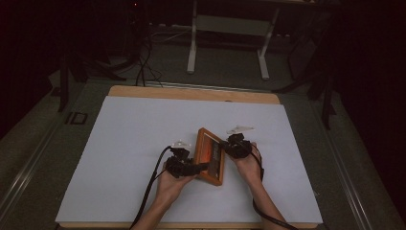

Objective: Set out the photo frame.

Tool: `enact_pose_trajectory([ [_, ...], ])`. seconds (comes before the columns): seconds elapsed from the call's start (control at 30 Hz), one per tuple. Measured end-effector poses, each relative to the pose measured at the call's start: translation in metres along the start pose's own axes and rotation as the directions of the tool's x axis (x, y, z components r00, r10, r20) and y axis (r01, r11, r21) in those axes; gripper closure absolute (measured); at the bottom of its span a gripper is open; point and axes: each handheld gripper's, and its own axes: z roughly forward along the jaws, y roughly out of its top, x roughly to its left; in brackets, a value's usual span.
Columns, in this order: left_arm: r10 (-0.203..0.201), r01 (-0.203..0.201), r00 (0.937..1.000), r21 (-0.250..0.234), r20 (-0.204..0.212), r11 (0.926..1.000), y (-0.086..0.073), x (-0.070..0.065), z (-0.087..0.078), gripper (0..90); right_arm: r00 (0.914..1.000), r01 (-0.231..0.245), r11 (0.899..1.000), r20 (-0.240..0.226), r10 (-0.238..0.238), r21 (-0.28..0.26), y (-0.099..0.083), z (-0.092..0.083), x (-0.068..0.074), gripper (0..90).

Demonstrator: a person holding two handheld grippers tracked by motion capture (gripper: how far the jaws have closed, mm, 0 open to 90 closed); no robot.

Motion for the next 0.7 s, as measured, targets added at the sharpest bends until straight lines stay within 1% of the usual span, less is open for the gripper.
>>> enact_pose_trajectory([
  [0.1,0.01,-0.01,1.0,-0.001,0.0,1.0,0.0,-0.002,0.0,56.2,1.0,0.002,1.0,0.009,-0.002,-0.002,0.0,-0.002,-0.001,90.0],
  [0.23,0.045,-0.045,0.9989,-0.007,-0.017,0.999,0.003,-0.009,0.001,57.7,0.9998,0.007,1.0,0.018,-0.007,-0.011,-0.002,-0.01,-0.004,90.0],
  [0.27,0.06,-0.06,0.9979,-0.008,-0.024,0.9982,0.003,-0.012,0.001,58.1,0.9997,0.01,1.0,0.021,-0.01,-0.011,-0.002,-0.012,-0.005,90.0],
  [0.43,0.128,-0.129,0.9899,-0.01,-0.059,0.9916,0.007,-0.026,0.003,60.2,0.9991,0.024,1.0,0.036,-0.024,-0.02,-0.006,-0.026,-0.011,89.9],
  [0.5,0.144,-0.145,0.9875,-0.015,-0.066,0.9894,0.009,-0.03,0.004,61.4,0.9987,0.028,0.999,0.042,-0.027,-0.023,-0.009,-0.032,-0.014,89.9],
  [0.6,0.164,-0.166,0.9844,-0.028,-0.064,0.9857,0.01,-0.035,0.007,63.4,0.9984,0.028,0.999,0.049,-0.027,-0.02,-0.015,-0.042,-0.018,89.9],
  [0.67,0.186,-0.189,0.9802,-0.039,-0.068,0.9812,0.011,-0.04,0.009,64.5,0.9978,0.037,0.999,0.056,-0.036,-0.015,-0.019,-0.048,-0.02,89.9],
  [0.7,0.186,-0.189,0.9802,-0.039,-0.068,0.9812,0.011,-0.04,0.009,65.0,0.9978,0.037,0.999,0.056,-0.036,-0.015,-0.019,-0.048,-0.02,89.9],
])
